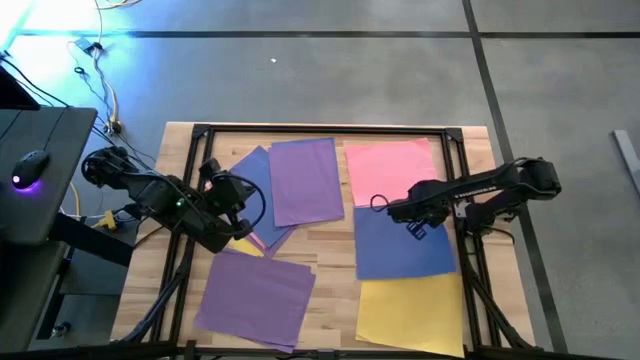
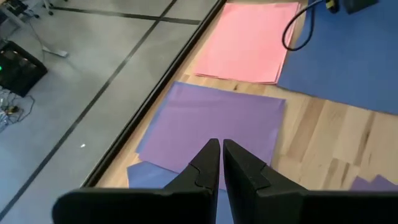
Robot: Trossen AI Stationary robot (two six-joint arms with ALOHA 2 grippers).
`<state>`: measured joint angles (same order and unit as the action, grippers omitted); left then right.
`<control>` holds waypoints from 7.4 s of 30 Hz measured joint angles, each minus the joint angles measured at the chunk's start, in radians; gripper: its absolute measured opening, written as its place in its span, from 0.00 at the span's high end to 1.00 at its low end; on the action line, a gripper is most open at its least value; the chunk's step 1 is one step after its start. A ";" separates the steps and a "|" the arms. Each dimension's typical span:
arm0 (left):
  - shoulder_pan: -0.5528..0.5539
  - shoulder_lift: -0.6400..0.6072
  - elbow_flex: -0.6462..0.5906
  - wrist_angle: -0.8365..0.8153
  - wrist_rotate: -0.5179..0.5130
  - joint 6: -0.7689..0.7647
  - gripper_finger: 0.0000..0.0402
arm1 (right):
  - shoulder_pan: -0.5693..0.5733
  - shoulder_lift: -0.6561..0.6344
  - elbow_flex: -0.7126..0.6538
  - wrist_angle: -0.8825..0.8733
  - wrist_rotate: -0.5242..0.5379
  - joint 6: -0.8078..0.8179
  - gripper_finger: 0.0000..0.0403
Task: Organize paper
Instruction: Put the blue paper on the middle right of the table, then adjust the yellow paper, then adjust the purple paper on the bottom left of the table, then stack the purple paper on the bottom left of the table
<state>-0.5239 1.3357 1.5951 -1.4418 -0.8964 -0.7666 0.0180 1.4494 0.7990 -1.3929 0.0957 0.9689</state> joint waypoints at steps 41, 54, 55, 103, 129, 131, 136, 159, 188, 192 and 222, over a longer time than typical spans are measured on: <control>0.022 0.000 -0.001 0.049 0.049 -0.125 1.00 | 0.530 0.019 0.233 0.631 -0.061 0.460 0.70; 0.012 0.000 -0.001 0.054 0.115 0.017 1.00 | 0.834 0.386 0.248 0.886 0.060 0.811 1.00; 0.009 0.000 -0.001 0.054 0.124 0.018 1.00 | 0.834 0.405 0.251 0.907 0.059 0.811 1.00; 0.015 0.000 -0.001 0.056 0.098 0.035 1.00 | 0.302 0.215 0.019 0.996 -0.129 0.434 1.00; 0.027 0.000 -0.001 0.056 0.059 0.037 1.00 | 0.285 0.212 -0.046 1.114 -0.024 0.544 1.00; 0.027 0.000 -0.001 0.056 0.059 0.037 1.00 | 0.292 0.213 -0.047 1.113 -0.019 0.571 1.00; 0.027 0.000 -0.001 0.056 0.057 0.037 1.00 | 0.292 0.213 -0.047 1.106 -0.014 0.575 1.00; 0.027 0.000 -0.001 0.056 0.056 0.035 1.00 | 0.669 0.070 -0.046 1.241 -0.019 0.764 1.00; 0.027 0.000 -0.001 0.058 0.060 0.034 1.00 | 0.761 0.190 -0.032 1.071 -0.150 0.713 1.00; 0.027 0.000 -0.001 0.059 0.060 0.034 1.00 | 0.761 0.190 -0.032 1.072 -0.152 0.667 1.00; 0.386 0.011 -0.636 1.072 0.667 0.652 0.57 | 0.484 0.125 0.729 0.254 0.321 0.070 1.00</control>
<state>-0.1375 1.3465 0.9588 -0.3694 -0.2292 -0.1143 0.5019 1.5745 1.5283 -1.1385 0.4169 1.0391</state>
